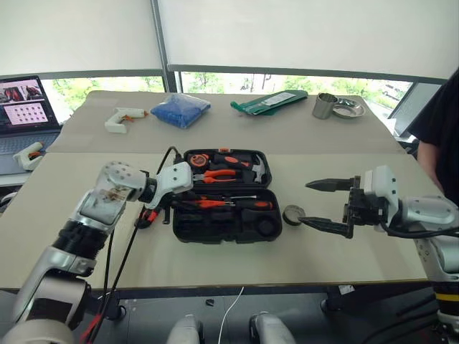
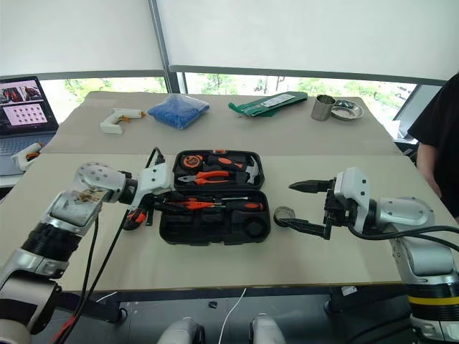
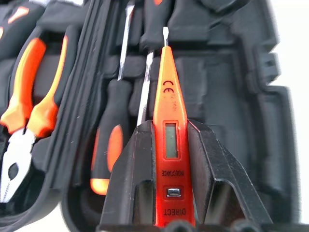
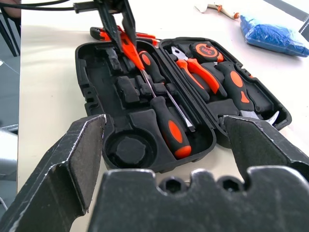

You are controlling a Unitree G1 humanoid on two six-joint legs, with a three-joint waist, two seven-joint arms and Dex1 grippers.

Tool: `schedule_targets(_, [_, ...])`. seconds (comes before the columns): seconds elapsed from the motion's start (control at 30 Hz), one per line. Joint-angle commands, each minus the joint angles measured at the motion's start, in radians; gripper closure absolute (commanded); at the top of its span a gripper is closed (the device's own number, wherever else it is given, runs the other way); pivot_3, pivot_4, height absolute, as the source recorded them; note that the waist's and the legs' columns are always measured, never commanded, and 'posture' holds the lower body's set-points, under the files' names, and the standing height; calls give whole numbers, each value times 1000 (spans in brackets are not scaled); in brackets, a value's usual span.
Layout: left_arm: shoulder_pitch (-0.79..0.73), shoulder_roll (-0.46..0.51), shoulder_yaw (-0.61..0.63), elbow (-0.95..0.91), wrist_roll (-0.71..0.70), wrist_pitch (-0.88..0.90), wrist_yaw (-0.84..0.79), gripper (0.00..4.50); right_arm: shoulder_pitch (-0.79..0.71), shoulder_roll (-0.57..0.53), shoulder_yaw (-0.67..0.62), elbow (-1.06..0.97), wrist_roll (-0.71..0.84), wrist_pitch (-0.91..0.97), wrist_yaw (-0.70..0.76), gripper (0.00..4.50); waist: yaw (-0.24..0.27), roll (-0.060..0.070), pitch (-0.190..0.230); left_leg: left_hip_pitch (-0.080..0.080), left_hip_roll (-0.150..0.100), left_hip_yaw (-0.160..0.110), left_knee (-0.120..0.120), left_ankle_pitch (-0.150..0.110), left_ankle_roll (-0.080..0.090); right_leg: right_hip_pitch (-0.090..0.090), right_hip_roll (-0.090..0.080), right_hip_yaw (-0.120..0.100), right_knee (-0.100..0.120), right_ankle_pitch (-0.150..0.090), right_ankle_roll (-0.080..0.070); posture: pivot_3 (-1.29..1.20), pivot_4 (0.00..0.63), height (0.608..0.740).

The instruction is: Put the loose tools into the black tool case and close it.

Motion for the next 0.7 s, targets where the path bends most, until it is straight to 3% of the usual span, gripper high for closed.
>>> schedule_targets(0.03, [-46,-22,-23,28,45,-4,9,4033,24,-4,-54,-52,34,9,-22,0,1,0,0,0,0,0,0,0,0,0,0,0,0,0,0,0,150,740])
schedule_targets(0.7, [-45,-49,-97,81,184,-52,-16,4033,45,-17,-50,-147,65,78,-78,0,3,0,0,0,0,-1,2,0,0,1,0,0,1,0,0,0,150,740])
